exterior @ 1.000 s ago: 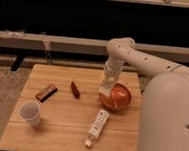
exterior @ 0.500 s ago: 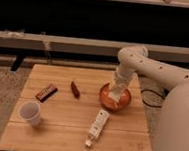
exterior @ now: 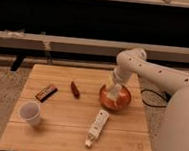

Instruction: Place the white sponge in the ceramic bowl

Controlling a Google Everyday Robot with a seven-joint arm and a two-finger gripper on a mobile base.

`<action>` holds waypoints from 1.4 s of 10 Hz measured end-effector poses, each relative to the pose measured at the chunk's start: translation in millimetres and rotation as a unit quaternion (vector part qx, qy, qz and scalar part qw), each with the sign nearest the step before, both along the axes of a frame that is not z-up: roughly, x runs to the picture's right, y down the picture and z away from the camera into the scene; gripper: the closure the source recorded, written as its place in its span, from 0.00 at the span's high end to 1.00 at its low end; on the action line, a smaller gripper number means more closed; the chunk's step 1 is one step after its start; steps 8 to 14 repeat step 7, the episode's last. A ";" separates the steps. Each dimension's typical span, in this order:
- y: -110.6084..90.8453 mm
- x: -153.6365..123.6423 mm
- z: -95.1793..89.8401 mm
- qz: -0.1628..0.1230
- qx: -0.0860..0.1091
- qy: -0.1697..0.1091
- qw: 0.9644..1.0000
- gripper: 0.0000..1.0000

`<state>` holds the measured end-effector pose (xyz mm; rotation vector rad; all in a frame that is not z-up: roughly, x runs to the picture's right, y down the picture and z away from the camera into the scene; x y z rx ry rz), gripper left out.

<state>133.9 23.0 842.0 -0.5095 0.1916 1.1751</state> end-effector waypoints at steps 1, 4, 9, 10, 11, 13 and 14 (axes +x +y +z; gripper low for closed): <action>-2.8 -1.6 -1.2 -0.007 0.003 -0.010 1.000 0.80; -25.7 -8.4 -21.5 -0.030 0.006 -0.044 0.999 0.80; -42.7 -17.7 -36.6 -0.036 0.004 -0.082 0.996 0.80; -42.7 -17.7 -36.6 -0.036 0.004 -0.082 0.996 0.80; -42.7 -17.7 -36.6 -0.036 0.004 -0.082 0.996 0.80; -42.7 -17.7 -36.6 -0.036 0.004 -0.082 0.996 0.80; -42.7 -17.7 -36.6 -0.036 0.004 -0.082 0.996 0.80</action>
